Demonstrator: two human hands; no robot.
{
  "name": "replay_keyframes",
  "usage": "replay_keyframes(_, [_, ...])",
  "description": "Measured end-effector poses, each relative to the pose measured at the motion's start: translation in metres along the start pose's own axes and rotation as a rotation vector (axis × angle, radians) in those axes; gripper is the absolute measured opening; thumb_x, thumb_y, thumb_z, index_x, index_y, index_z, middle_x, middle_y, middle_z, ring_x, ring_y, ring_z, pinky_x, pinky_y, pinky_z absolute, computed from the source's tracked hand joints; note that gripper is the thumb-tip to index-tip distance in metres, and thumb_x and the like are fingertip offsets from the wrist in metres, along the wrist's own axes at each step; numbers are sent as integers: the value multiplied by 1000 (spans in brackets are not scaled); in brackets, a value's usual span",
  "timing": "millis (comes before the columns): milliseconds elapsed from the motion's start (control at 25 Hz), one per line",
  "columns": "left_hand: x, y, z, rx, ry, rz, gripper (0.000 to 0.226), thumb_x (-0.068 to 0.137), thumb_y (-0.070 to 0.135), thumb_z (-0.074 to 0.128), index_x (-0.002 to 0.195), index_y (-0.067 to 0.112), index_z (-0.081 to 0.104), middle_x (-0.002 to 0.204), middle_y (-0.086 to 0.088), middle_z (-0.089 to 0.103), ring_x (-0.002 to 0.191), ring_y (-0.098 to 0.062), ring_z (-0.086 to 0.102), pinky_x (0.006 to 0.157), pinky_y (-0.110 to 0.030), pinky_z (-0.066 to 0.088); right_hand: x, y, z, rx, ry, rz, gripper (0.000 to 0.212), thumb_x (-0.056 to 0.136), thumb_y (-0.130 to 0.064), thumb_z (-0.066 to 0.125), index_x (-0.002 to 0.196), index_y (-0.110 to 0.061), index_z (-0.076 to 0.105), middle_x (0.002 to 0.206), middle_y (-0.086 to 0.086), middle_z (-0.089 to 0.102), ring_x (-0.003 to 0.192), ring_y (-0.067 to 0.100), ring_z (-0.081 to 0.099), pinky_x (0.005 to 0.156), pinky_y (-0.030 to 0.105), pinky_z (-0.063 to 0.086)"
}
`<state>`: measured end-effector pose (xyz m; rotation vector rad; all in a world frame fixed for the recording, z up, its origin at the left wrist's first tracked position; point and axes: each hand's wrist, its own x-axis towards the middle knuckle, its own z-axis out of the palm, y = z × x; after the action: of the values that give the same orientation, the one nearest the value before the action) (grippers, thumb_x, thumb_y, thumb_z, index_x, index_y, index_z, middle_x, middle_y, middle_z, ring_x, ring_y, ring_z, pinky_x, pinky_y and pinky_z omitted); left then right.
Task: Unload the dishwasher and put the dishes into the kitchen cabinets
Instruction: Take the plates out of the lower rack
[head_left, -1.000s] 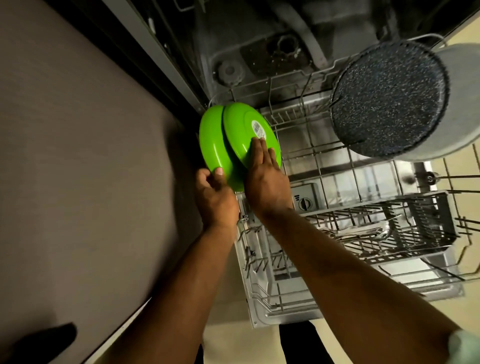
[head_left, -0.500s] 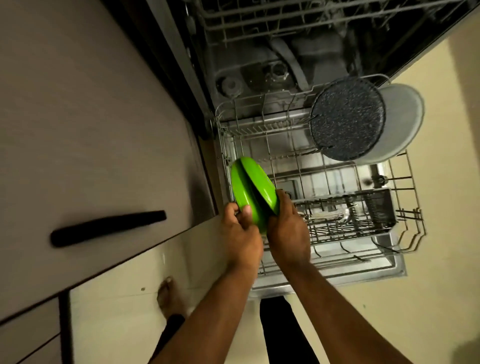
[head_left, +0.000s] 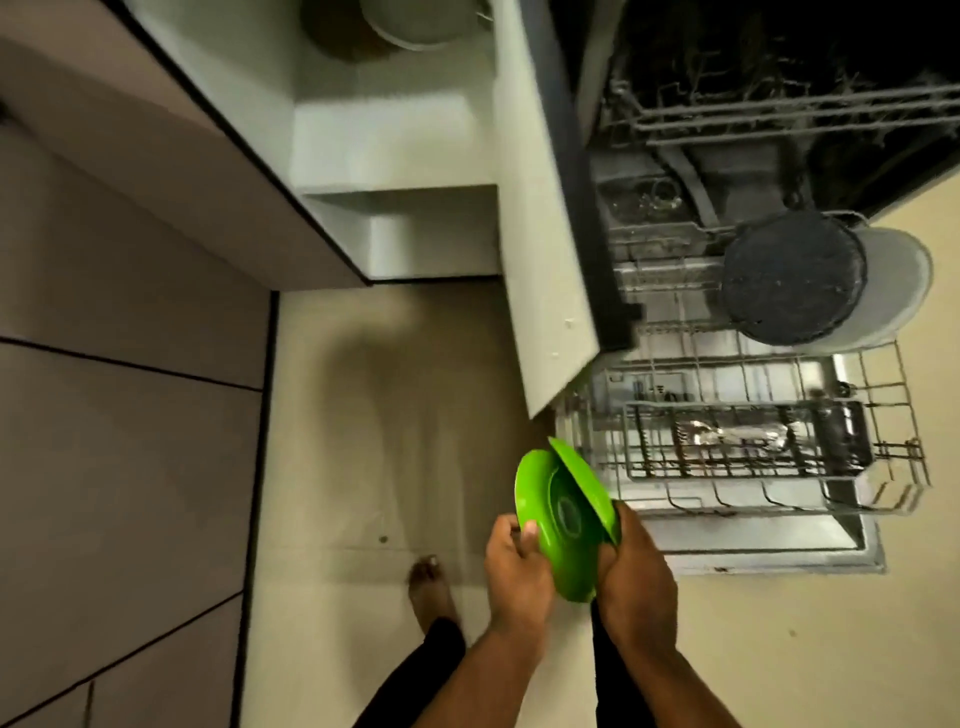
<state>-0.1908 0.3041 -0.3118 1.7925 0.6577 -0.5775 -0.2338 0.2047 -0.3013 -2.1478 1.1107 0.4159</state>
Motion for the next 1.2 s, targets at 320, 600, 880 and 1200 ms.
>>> replay_keyframes(320, [85,-12,-145,-100,197,-129,35,81,51,47,78,19,60,62,-2,60,59,-20,50,61,-45,51,-37,-113,103,-99,39,-245,51,87,-6,47,137,-15,53,127,10,63,103,34,65,79,40,53])
replay_keyframes(600, [173,76,-185,-250,223,1,25,95,31,48,76,15,56,67,-5,54,63,-18,45,61,-35,40,17,-223,113,-64,165,-405,54,84,-10,45,136,-13,53,127,12,63,101,37,64,75,42,53])
replay_keyframes(880, [260,189,-168,-328,250,44,33,103,13,40,73,16,52,68,1,51,62,-9,43,56,-23,39,115,-304,86,12,324,-430,47,88,-2,51,134,-10,57,100,24,69,84,44,66,68,47,56])
replay_keyframes(1200, [364,285,-148,-468,299,-21,31,104,18,38,82,12,59,78,0,57,82,-20,56,76,-28,49,229,-371,44,-2,612,-667,48,88,-12,35,130,-4,58,109,21,67,89,42,66,67,44,55])
